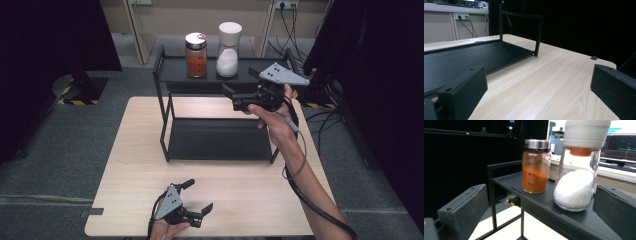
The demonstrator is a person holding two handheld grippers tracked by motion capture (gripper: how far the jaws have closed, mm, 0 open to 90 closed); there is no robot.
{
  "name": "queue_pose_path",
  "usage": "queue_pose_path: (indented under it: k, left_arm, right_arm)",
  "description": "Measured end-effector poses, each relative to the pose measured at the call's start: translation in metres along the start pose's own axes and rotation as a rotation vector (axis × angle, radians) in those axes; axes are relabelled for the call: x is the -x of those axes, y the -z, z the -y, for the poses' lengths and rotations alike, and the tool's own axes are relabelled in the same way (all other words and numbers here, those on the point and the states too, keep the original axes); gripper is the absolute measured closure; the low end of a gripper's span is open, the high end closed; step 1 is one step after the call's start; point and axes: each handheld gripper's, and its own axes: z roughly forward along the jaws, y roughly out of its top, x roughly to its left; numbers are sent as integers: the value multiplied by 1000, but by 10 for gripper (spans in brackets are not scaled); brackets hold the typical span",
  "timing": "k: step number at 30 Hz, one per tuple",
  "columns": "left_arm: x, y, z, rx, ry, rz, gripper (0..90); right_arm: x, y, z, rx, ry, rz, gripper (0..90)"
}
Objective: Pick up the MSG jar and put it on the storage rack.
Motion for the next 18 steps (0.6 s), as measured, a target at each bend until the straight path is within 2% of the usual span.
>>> queue_pose_path:
  k: [12, 18]
  left_arm:
    - [0, 0, 0, 2, -1, -3, 2]
    - [0, 0, 0, 3, -4, -5, 3]
  right_arm:
    - [-6, 17, 28, 4, 8, -16, 3]
    - [-6, 25, 41, 13, -8, -31, 3]
